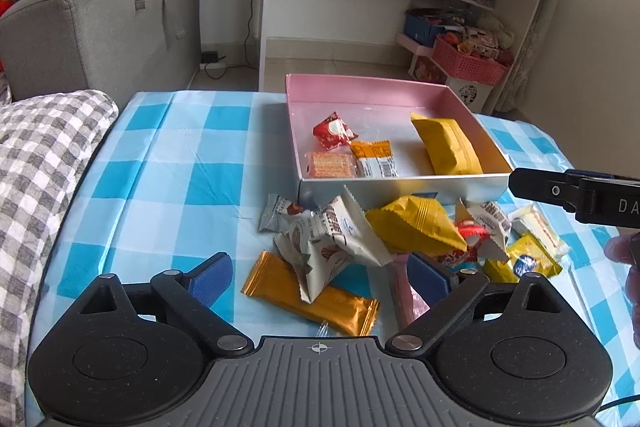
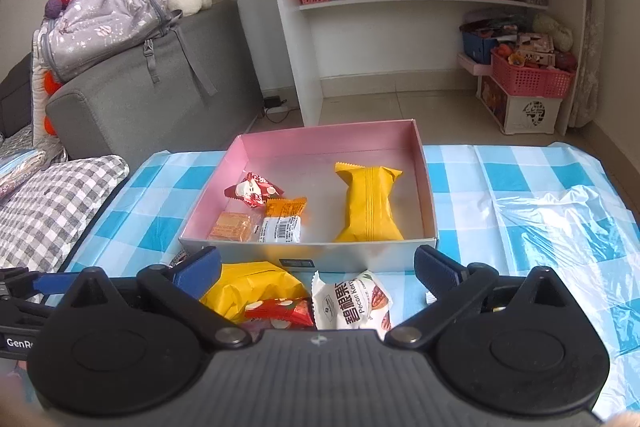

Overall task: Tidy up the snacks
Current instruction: 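Withdraw both tools from the box toward the remaining snacks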

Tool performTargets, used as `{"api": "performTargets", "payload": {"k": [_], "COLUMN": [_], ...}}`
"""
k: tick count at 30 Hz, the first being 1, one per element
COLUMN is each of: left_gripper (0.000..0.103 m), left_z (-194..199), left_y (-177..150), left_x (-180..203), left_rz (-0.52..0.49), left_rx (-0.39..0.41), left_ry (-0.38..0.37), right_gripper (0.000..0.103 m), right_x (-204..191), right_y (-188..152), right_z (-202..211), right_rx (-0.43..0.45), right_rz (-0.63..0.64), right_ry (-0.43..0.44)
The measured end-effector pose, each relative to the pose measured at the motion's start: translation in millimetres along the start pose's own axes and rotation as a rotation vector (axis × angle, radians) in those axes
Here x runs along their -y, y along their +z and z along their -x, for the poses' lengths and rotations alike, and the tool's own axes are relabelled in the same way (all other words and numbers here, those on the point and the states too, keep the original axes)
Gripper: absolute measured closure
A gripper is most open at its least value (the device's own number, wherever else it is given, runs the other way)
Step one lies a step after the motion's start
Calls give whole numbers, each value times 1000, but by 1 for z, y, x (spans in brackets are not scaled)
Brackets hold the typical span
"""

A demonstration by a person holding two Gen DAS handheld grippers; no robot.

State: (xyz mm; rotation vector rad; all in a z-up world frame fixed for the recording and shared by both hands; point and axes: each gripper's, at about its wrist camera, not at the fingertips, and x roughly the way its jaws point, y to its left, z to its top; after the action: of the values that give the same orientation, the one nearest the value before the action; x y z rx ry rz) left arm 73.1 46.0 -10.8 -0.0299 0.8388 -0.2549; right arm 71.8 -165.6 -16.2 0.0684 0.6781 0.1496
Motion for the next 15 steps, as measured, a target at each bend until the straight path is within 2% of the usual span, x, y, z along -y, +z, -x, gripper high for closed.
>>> {"api": "performTargets", "payload": {"k": [7, 11, 15], "left_gripper": [7, 7, 7], "left_z": [-1, -4, -6], "left_y": [-26, -39, -49], "left_x": [-7, -5, 1], "left_rz": [-45, -122, -228], "left_rx": [-4, -12, -23], "left_ry": [1, -32, -106], "right_gripper": [0, 0, 0], "right_x": [3, 13, 21], "right_y": [-16, -24, -30], "right_z": [7, 3, -1], "right_rx": [2, -35, -77], "right_rz": [100, 98, 88], "right_ry": [-33, -39, -37]}}
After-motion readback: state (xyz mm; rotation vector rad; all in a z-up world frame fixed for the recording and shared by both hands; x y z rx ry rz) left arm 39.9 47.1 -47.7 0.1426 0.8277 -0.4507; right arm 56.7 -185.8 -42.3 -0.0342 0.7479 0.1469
